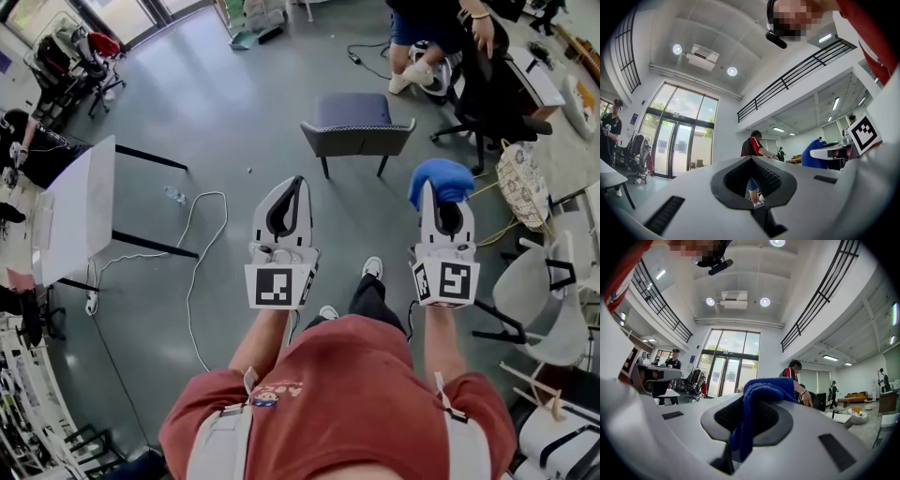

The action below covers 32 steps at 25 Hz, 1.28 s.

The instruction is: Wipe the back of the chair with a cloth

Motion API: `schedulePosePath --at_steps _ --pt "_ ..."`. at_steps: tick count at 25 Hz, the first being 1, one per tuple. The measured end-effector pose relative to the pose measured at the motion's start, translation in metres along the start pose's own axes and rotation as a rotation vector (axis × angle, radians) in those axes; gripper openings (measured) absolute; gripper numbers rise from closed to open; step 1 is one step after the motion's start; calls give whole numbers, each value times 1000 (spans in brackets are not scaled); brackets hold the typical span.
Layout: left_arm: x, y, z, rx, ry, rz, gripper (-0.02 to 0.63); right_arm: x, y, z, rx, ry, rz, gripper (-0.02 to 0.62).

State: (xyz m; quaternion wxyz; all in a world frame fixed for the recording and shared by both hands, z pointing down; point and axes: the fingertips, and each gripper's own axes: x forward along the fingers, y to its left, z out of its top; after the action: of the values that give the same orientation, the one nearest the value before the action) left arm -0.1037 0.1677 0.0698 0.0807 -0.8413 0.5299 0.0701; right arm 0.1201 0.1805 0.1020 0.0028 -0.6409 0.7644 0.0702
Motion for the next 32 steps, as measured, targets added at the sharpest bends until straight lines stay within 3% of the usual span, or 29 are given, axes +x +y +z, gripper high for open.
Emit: schedulePosePath --at_steps 11,18,23,32 --pt "132 -24 -30 28 27 15 12 102 -84 -34 14 20 49 61" --pt "190 -47 -61 70 66 15 14 144 -123 -65 26 58 91 61" --pt "204 -41 -92 105 122 8 14 165 -129 -92 36 102 95 61" --pt "212 -15 -165 73 107 -8 14 177 -102 -173 56 224 64 61"
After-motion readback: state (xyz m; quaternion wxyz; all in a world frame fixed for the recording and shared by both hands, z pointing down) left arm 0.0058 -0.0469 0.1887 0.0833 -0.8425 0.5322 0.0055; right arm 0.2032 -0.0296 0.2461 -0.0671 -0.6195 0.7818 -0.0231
